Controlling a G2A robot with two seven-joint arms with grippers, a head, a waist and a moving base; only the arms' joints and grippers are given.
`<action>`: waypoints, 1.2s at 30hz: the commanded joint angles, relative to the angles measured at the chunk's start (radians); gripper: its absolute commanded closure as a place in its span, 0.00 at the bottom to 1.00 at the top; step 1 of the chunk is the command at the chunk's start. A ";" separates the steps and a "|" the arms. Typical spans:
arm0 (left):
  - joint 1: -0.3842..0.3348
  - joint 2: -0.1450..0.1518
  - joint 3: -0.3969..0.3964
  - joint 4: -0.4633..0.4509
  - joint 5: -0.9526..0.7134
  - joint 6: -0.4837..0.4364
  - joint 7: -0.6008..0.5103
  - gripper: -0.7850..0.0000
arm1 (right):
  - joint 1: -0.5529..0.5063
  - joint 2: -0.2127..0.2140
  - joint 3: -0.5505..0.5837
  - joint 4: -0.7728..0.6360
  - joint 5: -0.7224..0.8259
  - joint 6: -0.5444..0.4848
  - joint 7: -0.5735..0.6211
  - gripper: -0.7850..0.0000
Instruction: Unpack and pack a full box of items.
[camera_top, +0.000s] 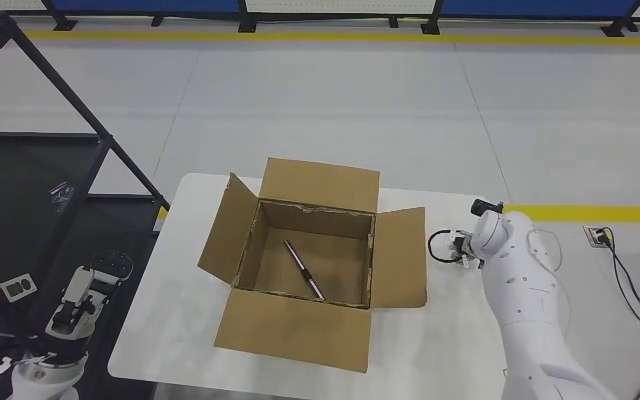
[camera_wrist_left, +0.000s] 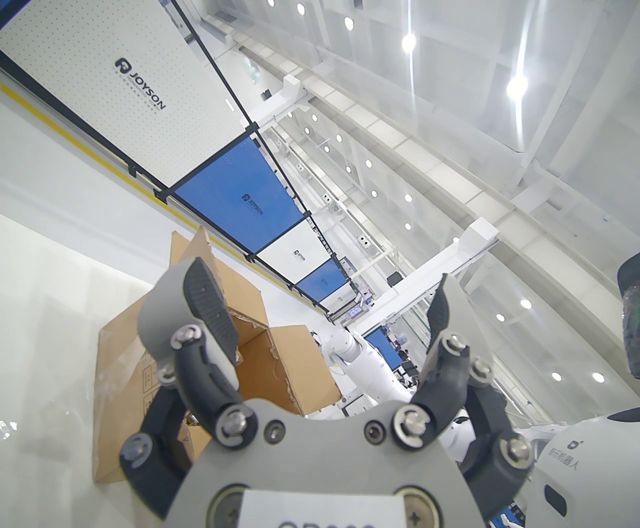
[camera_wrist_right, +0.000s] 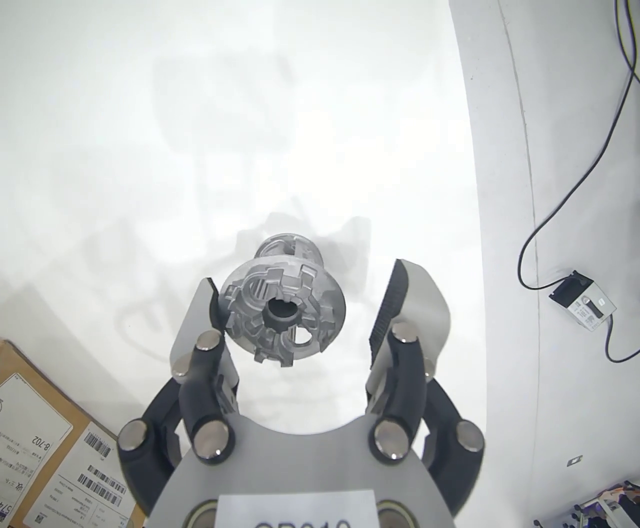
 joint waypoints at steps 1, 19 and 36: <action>0.000 0.000 0.000 0.000 0.000 0.000 0.000 0.00 | 0.012 0.004 0.001 0.023 0.006 -0.002 -0.012 1.00; 0.000 0.000 0.000 0.000 0.000 0.000 0.000 0.00 | -0.286 -0.009 -0.055 -0.771 0.144 0.058 0.051 1.00; 0.000 0.000 0.000 0.000 0.000 0.000 0.000 0.00 | -0.720 -0.033 -0.477 -1.615 0.110 -0.001 0.085 1.00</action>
